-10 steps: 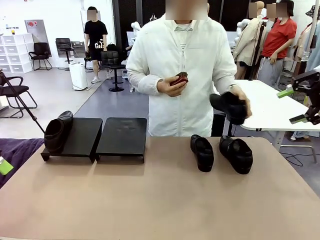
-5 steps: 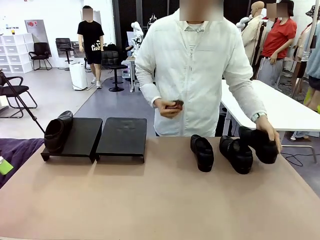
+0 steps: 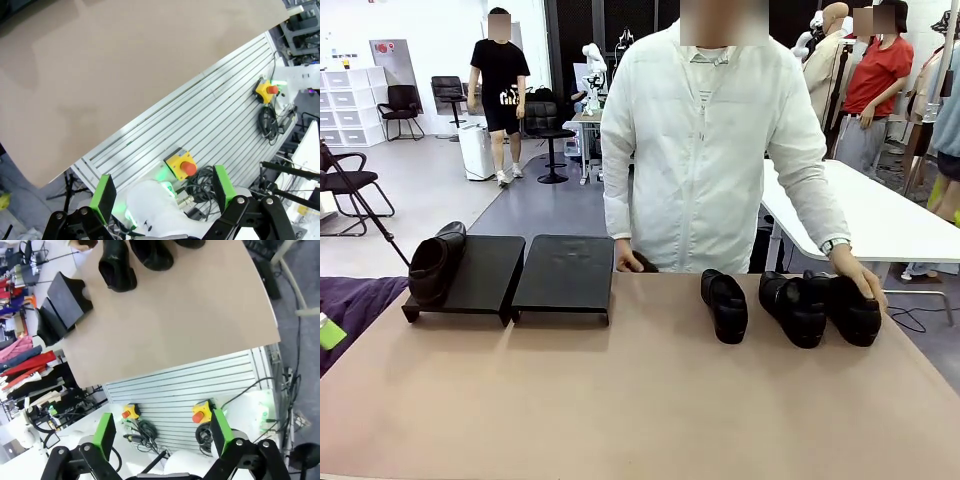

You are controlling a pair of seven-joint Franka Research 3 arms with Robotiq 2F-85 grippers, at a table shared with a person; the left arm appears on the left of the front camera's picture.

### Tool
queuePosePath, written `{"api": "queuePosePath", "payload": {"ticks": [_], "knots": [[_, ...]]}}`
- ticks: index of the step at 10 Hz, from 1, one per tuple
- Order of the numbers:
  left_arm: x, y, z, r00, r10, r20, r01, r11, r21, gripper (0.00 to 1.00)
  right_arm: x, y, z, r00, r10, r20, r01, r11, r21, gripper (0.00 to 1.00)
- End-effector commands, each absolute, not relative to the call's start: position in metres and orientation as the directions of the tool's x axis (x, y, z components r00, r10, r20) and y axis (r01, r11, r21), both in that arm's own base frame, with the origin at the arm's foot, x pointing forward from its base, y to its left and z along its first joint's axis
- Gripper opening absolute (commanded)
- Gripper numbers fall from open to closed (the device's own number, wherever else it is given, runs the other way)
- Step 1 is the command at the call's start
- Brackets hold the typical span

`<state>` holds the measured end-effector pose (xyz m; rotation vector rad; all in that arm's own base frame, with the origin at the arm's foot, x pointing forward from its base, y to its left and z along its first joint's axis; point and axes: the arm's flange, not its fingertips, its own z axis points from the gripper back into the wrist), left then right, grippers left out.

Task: Organize the shoes by placing them on the stand.
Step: Pick up one Shoe and place it in the middle of the table.

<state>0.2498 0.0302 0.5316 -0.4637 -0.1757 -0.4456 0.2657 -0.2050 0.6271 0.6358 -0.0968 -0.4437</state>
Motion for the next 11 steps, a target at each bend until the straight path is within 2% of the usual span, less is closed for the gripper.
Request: {"api": "queuePosePath", "payload": {"ticks": [1,2,3,4,7,9,11], "knots": [[0.250,0.035,0.533,0.880,-0.396,0.261,0.471,0.793,-0.387,1.00,0.260,-0.204,0.636,0.913,-0.406,-0.042,0.357,0.744,0.565,1.00],[0.250,0.035,0.533,0.880,-0.396,0.261,0.471,0.793,-0.387,1.00,0.266,-0.205,0.627,0.902,-0.429,-0.047,0.371,0.714,0.593,1.00],[0.250,0.035,0.533,0.880,-0.396,0.261,0.471,0.793,-0.387,1.00,0.290,-0.182,0.623,0.900,-0.435,-0.028,0.377,0.744,0.551,1.00],[0.250,0.035,0.533,0.880,-0.396,0.261,0.471,0.793,-0.387,1.00,0.317,-0.146,0.621,0.925,-0.379,0.017,0.318,0.801,0.507,1.00],[0.250,0.035,0.533,0.880,-0.396,0.261,0.471,0.793,-0.387,1.00,0.433,0.013,0.591,0.953,-0.294,0.066,0.259,0.911,0.320,1.00],[0.250,0.035,0.533,0.880,-0.396,0.261,0.471,0.793,-0.387,1.00,0.481,0.109,0.554,0.961,-0.234,0.146,0.190,0.945,0.265,1.00],[0.250,0.035,0.533,0.880,-0.396,0.261,0.471,0.793,-0.387,1.00,0.508,0.171,0.512,0.962,-0.186,0.198,0.143,0.967,0.212,1.00]]}}
